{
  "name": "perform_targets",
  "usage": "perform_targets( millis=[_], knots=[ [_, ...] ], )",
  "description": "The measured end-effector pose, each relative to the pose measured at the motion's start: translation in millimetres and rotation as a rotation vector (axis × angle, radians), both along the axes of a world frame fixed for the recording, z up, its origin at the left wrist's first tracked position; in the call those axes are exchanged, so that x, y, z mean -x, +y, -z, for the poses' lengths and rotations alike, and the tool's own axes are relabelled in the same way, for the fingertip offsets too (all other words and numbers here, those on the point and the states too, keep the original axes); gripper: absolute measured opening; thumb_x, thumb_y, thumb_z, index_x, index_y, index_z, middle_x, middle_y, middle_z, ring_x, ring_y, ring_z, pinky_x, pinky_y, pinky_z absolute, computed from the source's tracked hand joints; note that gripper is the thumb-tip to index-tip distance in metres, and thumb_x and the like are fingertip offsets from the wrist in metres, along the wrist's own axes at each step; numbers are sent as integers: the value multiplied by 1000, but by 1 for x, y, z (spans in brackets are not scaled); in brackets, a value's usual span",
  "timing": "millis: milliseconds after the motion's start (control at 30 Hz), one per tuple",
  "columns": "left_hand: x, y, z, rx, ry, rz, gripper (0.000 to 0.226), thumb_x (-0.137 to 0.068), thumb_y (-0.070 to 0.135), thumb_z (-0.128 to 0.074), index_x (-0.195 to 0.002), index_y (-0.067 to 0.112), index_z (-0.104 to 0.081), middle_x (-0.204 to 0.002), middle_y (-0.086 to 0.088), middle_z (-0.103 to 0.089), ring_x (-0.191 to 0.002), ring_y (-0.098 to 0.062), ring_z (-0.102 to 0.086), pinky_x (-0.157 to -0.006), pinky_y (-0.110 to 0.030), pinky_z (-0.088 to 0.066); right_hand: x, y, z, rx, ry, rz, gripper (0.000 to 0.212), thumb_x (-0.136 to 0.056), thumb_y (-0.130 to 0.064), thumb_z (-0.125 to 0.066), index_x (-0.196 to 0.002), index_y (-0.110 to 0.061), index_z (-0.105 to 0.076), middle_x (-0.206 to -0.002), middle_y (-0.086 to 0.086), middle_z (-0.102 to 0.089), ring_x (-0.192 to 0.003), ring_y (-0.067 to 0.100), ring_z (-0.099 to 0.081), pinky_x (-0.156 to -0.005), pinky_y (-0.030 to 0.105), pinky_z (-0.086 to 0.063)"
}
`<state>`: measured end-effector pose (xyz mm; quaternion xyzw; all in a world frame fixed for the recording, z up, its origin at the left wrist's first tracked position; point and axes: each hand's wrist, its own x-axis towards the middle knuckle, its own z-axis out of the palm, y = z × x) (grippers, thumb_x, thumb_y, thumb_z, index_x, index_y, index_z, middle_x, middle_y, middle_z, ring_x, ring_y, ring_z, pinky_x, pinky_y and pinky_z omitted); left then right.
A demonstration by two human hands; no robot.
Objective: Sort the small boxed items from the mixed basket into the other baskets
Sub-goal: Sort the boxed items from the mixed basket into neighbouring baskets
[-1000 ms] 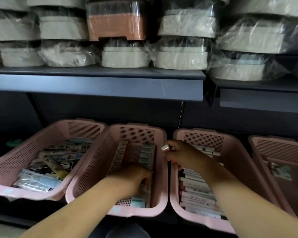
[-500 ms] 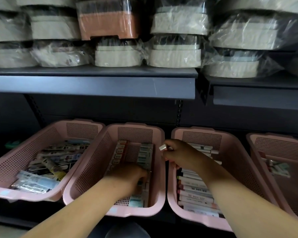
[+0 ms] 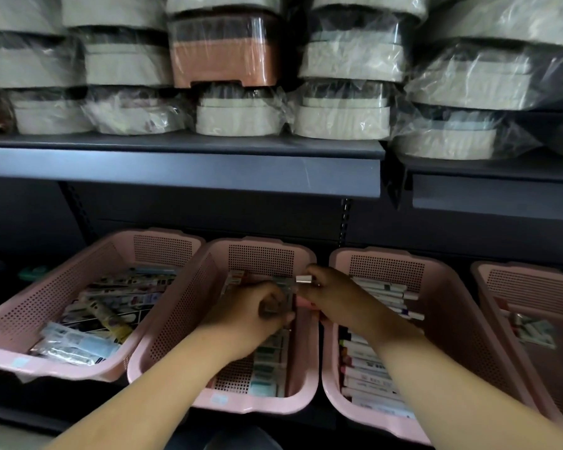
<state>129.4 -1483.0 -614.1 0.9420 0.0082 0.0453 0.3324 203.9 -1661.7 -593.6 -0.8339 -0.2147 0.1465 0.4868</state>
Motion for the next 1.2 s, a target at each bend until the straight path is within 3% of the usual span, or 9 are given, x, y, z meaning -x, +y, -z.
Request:
perform_targets(
  millis=[133,200,267,367,533,633,800,933,1200],
  knots=[
    [-1,-3,-7,37,-124,-70,22,-79,45,-81,-83,39,-60,-85,18,-68,-80,5,-63,-72,-23,-52,13,28,2,-136,108,4,21,-103,-22,-54,-108,-3,-60,-79,1,-59,-51,-4,-55,-46,14,-42],
    [1,-1,-11,35,-134,-119,23,-76,38,-82,-82,32,-60,-81,11,-68,-75,-1,-64,-69,-29,-54,17,38,2,-178,141,-6,15,-103,-22,-54,-98,-10,-60,-79,2,-59,-58,3,-58,-56,20,-47],
    [3,7,-12,50,-117,-136,20,-76,34,-81,-84,28,-64,-80,9,-70,-76,-5,-66,-72,-33,-56,17,42,4,-165,136,-43,15,-102,-28,-55,-90,-19,-59,-79,2,-60,-69,14,-60,-64,30,-49],
    [8,20,-10,204,-118,-153,14,-75,35,-77,-87,32,-70,-84,14,-74,-82,-4,-69,-80,-35,-58,20,41,4,-120,93,-107,22,-102,-36,-55,-86,-22,-58,-70,-1,-58,-62,17,-55,-54,28,-44],
    [10,35,-10,457,-182,-216,12,-88,14,-81,-99,17,-79,-87,10,-76,-74,11,-66,-68,-6,-45,22,45,6,-149,89,-128,14,-100,-32,-59,-95,-21,-65,-68,-3,-58,-56,13,-53,-48,24,-43],
    [11,43,-7,549,-167,-165,15,-83,12,-85,-94,17,-76,-81,11,-76,-78,2,-67,-73,-11,-47,23,49,6,-139,60,-177,5,-99,-23,-63,-103,-20,-64,-54,-15,-56,-49,3,-50,-46,18,-40],
    [18,51,-9,431,-131,-106,27,-81,3,-84,-95,21,-69,-79,19,-74,-77,7,-66,-70,-8,-45,22,54,8,-31,-172,-194,11,-91,-30,-72,-94,-37,-64,-73,-26,-65,-68,-7,-60,-65,16,-45],
    [29,64,-13,127,-84,-88,21,-82,31,-86,-90,42,-71,-91,23,-71,-87,5,-65,-74,-12,-49,23,57,13,124,-275,-235,15,-88,-39,-73,-84,-49,-62,-96,-23,-67,-95,-5,-63,-90,26,-52],
    [51,74,-31,-330,103,13,22,-87,47,-74,-108,39,-73,-106,19,-64,-98,-3,-60,-88,-27,-53,32,70,26,361,-271,-302,19,-86,-53,-68,-98,-42,-62,-105,-18,-63,-101,8,-61,-91,33,-50]
  ],
)
